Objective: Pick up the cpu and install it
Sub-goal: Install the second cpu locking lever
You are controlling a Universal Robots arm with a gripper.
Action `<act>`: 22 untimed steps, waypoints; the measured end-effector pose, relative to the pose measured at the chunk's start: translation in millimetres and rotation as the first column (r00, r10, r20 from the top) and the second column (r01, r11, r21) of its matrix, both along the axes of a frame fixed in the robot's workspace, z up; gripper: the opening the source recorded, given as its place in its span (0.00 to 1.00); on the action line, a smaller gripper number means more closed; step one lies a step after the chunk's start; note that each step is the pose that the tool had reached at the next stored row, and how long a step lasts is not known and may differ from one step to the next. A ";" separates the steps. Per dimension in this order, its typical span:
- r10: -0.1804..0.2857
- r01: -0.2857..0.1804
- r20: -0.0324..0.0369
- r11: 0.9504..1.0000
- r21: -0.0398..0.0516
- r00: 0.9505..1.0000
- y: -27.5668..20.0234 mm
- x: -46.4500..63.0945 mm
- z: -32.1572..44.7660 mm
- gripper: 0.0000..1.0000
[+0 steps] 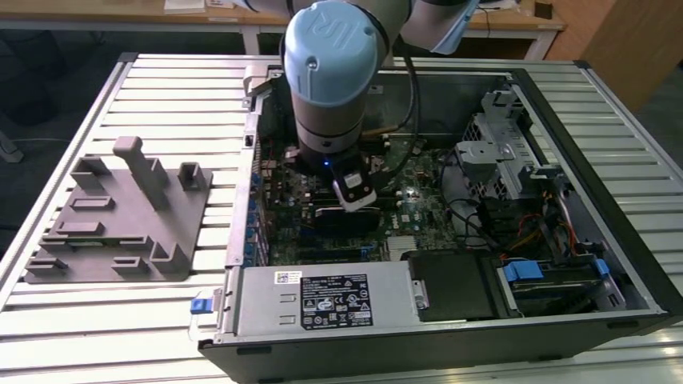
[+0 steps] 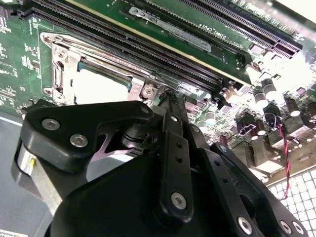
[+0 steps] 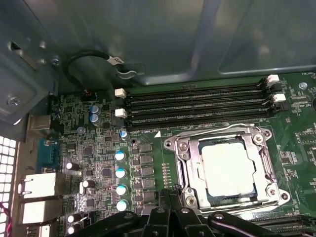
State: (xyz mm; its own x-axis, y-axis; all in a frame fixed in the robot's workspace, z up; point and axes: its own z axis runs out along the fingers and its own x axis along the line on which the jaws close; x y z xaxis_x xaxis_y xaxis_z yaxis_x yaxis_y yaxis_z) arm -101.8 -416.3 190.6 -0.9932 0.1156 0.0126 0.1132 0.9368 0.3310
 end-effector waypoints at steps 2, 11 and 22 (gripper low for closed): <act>0.000 0.000 0.001 1.000 0.000 1.000 0.0 0.0 -1.0 0.11; 0.000 0.000 0.003 1.000 -0.019 1.000 0.0 -0.1 -2.4 0.11; 0.000 0.000 0.004 1.000 -0.021 1.000 1.3 0.0 7.8 0.11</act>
